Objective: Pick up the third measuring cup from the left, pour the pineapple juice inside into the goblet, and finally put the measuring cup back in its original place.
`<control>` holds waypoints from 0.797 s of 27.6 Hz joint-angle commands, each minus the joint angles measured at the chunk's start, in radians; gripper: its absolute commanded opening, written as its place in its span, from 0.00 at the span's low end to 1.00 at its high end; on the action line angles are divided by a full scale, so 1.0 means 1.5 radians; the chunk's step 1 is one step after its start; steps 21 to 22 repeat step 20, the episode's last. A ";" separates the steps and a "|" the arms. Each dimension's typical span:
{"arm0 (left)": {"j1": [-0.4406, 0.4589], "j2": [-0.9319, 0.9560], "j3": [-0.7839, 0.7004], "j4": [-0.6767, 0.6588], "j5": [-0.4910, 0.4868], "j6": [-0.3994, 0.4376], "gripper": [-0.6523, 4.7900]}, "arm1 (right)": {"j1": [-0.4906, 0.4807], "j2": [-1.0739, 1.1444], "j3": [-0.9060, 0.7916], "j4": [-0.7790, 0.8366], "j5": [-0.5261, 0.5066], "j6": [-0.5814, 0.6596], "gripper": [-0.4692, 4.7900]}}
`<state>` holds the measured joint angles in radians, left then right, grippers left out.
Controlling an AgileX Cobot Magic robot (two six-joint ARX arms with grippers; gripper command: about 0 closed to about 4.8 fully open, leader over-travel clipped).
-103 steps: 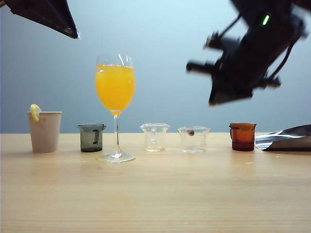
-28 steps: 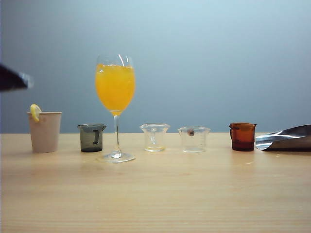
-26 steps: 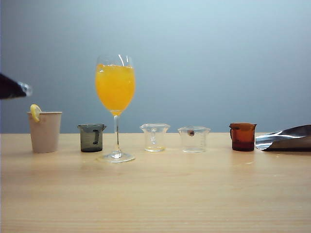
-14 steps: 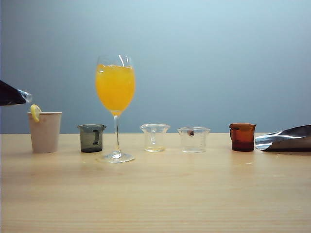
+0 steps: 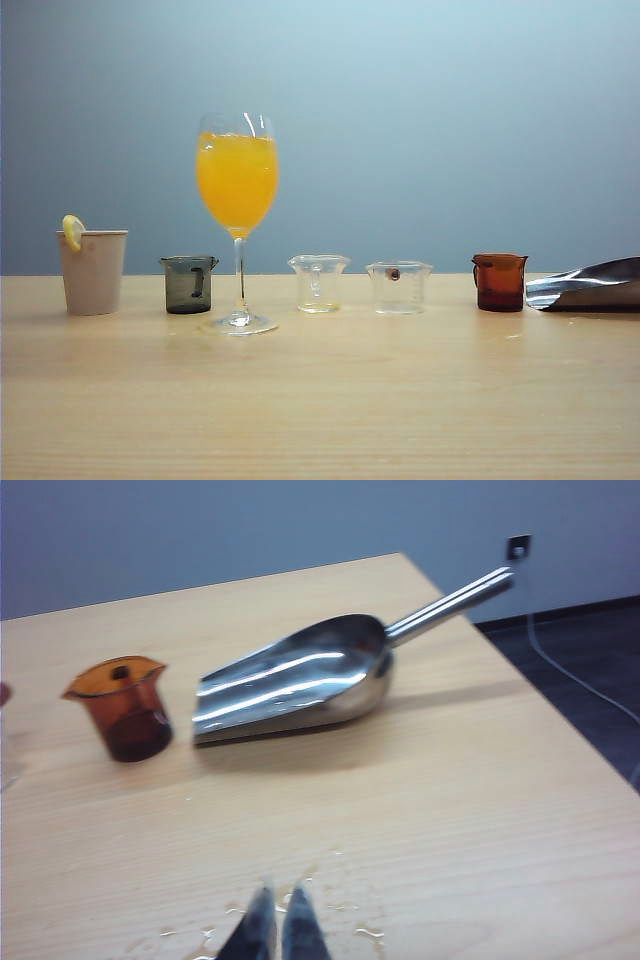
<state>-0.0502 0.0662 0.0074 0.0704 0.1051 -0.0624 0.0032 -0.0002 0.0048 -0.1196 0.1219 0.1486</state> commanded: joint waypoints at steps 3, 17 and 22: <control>0.116 -0.045 0.001 0.007 0.002 0.002 0.11 | 0.002 0.001 -0.003 0.008 0.002 0.001 0.13; 0.131 -0.043 0.001 0.009 0.008 0.002 0.11 | 0.002 0.001 -0.003 0.008 -0.011 0.001 0.13; 0.131 -0.043 0.001 0.009 0.008 0.002 0.11 | 0.002 0.001 -0.003 0.015 -0.068 -0.012 0.13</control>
